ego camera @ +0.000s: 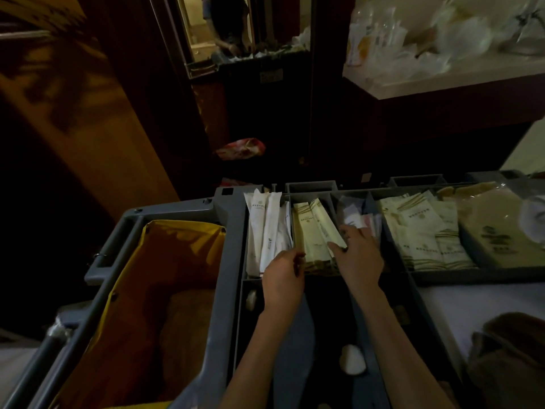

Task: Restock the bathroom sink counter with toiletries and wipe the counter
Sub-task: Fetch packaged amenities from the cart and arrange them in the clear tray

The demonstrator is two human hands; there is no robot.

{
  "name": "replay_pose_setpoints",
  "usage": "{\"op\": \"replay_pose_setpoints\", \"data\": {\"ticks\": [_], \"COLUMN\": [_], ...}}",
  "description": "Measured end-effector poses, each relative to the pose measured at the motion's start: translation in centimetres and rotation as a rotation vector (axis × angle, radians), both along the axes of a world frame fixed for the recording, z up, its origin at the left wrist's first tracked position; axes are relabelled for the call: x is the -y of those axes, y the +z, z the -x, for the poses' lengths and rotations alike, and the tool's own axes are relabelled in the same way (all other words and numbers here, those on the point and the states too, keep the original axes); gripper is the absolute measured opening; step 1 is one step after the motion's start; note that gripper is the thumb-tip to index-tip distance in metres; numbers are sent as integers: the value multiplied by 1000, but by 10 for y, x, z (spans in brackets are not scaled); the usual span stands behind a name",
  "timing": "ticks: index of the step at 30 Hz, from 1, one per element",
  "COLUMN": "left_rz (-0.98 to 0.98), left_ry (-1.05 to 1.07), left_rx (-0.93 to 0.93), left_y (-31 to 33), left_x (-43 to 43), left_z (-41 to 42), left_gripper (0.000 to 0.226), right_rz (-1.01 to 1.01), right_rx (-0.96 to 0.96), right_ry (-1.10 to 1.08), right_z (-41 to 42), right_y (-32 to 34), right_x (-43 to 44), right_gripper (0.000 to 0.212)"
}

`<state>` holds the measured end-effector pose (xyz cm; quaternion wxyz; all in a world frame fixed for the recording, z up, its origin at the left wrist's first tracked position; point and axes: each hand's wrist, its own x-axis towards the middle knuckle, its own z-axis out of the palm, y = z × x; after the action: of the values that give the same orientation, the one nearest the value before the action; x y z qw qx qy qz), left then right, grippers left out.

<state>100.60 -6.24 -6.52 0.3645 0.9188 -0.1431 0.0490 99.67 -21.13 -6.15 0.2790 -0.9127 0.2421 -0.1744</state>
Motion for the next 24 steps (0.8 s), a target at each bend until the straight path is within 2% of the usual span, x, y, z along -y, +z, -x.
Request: {"op": "replay_pose_setpoints", "data": {"ticks": [5,11,17,24], "left_rz": [61,167,363,745], "left_ry": [6,25,84,144], "left_rx": [-29,-129,-200,-399], "left_y": [-3,-2,3,23], "left_x": [-2,-2,0,8], "left_z": [3,5,7,6], "left_gripper": [31,32,32,33], "right_rz": [-62,-98,-71,-6], "right_rx": [-45,79,205,439], "right_ry": [-53,-94,-68,20], "right_z": [-9,-2,8,24], "right_y": [-3,-7,0,25], "right_x": [0,-6,-8,-21], "right_gripper": [38,21,13,9]}}
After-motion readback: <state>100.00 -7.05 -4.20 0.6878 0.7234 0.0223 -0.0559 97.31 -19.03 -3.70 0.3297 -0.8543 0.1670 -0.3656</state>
